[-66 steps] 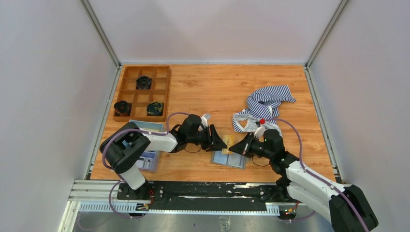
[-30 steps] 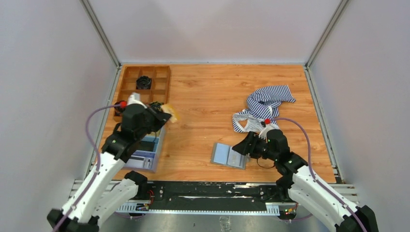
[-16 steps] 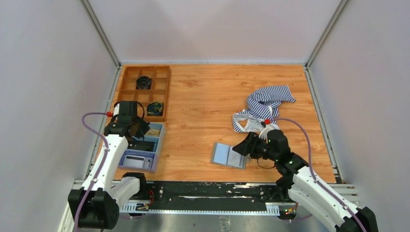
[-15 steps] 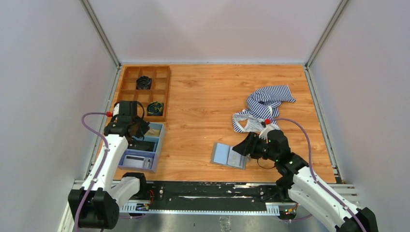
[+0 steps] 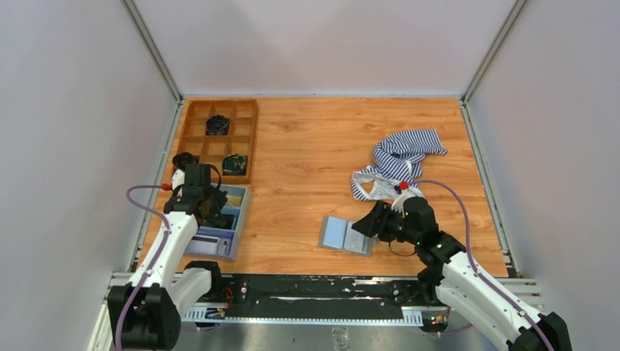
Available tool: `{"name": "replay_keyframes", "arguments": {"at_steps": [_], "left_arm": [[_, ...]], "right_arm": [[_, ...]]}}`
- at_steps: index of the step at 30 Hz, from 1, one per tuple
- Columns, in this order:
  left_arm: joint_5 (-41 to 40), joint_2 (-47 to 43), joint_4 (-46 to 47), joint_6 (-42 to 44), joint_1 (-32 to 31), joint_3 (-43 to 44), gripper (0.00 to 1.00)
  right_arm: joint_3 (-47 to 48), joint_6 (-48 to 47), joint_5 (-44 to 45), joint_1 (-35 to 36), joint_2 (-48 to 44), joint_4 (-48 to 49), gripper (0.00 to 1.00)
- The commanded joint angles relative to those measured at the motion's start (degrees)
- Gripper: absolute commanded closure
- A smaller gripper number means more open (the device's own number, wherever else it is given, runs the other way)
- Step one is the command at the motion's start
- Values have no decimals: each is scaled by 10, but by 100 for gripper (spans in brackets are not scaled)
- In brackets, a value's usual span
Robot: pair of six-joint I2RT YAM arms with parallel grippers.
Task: Take the credit cards out of the card holder
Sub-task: Place the credit card in the storage box.
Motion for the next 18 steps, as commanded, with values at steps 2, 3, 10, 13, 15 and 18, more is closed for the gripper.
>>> {"name": "replay_keyframes", "arguments": {"at_steps": [2, 3, 10, 13, 15, 18], "left_arm": [[-41, -53, 21, -17, 5, -10, 100], [-41, -54, 20, -17, 5, -10, 100], [-40, -94, 1, -21, 5, -7, 100], [-55, -136, -12, -21, 5, -8, 100], [-57, -146, -17, -19, 5, -9, 100], [-52, -148, -15, -17, 5, -13, 100]], "right_arm": [[-7, -5, -1, -1, -9, -17, 35], [-7, -4, 0, -2, -7, -16, 35], [-3, -4, -3, -1, -4, -12, 36], [-6, -2, -1, -1, -2, -11, 36], [-8, -1, -5, -1, 7, -1, 35], [-7, 0, -12, -1, 20, 10, 36]]}}
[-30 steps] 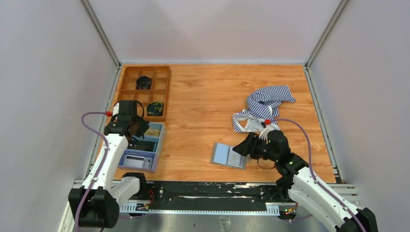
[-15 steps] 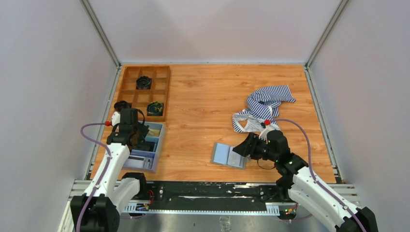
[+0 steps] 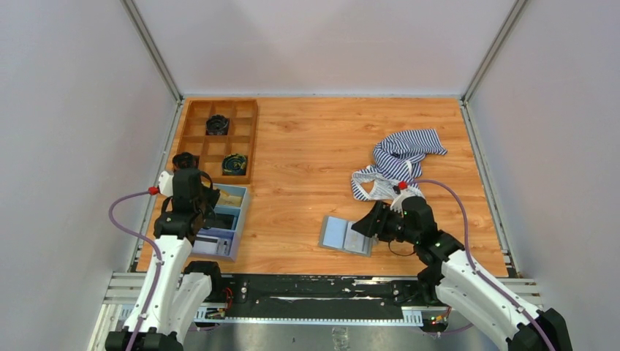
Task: Take the credit cards out of the card holder
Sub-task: Place the credit card in the storage box.
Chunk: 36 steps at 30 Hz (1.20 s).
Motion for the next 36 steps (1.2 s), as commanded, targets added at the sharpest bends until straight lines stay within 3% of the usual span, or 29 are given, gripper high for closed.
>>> {"name": "replay_keyframes", "arguments": {"at_steps": [1, 13, 17, 23, 28, 33, 36], "left_arm": [[-17, -6, -4, -2, 3, -14, 100], [3, 34, 95, -42, 3, -91, 100], [1, 32, 80, -35, 3, -90, 84], [-14, -22, 31, -23, 3, -65, 49], [15, -73, 17, 40, 3, -11, 47], [136, -76, 18, 109, 1, 36, 46], [173, -64, 18, 116, -64, 41, 45]], "right_arm": [[-6, -1, -12, -2, 15, 8, 36], [-12, 3, -10, -1, 3, 6, 36], [-11, 3, -8, -1, 2, 4, 36], [-7, -1, -10, -1, 9, 4, 36], [-7, 2, -11, -1, 5, 4, 36], [-12, 24, 16, -1, -5, -4, 36], [-15, 40, 32, -1, 4, -6, 37]]}}
